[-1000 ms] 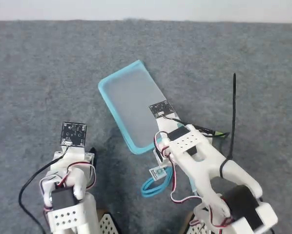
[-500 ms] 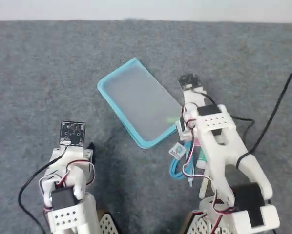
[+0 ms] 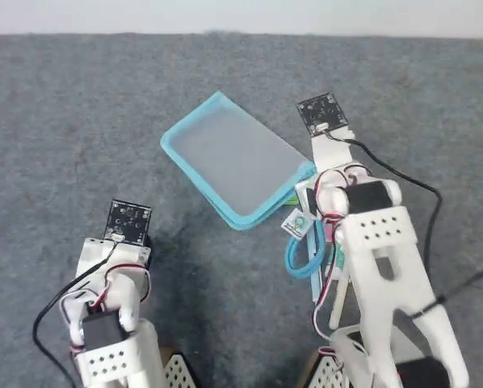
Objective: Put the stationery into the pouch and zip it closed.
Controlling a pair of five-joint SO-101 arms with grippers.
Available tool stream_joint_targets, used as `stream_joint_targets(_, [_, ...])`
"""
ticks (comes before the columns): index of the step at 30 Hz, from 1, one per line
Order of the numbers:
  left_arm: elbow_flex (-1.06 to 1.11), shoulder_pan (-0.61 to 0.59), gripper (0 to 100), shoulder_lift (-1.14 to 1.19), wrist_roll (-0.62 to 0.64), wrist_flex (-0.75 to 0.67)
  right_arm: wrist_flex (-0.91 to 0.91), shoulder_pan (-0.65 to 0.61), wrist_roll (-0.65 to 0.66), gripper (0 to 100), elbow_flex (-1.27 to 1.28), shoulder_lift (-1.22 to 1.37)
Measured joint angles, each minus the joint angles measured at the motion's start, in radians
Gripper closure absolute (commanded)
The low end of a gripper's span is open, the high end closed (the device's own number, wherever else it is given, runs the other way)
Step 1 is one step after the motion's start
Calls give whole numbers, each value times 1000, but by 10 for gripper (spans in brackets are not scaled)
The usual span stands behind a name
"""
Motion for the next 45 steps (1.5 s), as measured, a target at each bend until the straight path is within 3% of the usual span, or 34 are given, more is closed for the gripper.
stream_joint_targets(5, [-25, 0, 805, 0, 0, 0, 87, 0, 3, 992, -26, -25])
stream_joint_targets(13, [-95, 112, 807, 37, 69, -38, 132, -74, 3, 992, -28, -25])
stream_joint_targets(17, [-226, 123, 807, 292, 118, -106, 152, -74, 3, 992, -21, -25])
stream_joint_targets(22, [-571, 130, 806, 772, 221, -115, 57, -78, 3, 992, 83, -55])
stream_joint_targets(27, [-832, 233, 805, 1181, 339, -114, -29, -81, 3, 992, 176, -219])
stream_joint_targets(35, [-844, 377, 805, 1335, 499, -288, 34, -164, 11, 992, 124, -336])
stream_joint_targets(39, [-784, 382, 806, 1432, 512, -399, 104, -198, 14, 992, -35, -328])
stream_joint_targets(45, [-775, 437, 806, 1540, 509, -433, 201, -262, 14, 992, -367, -143])
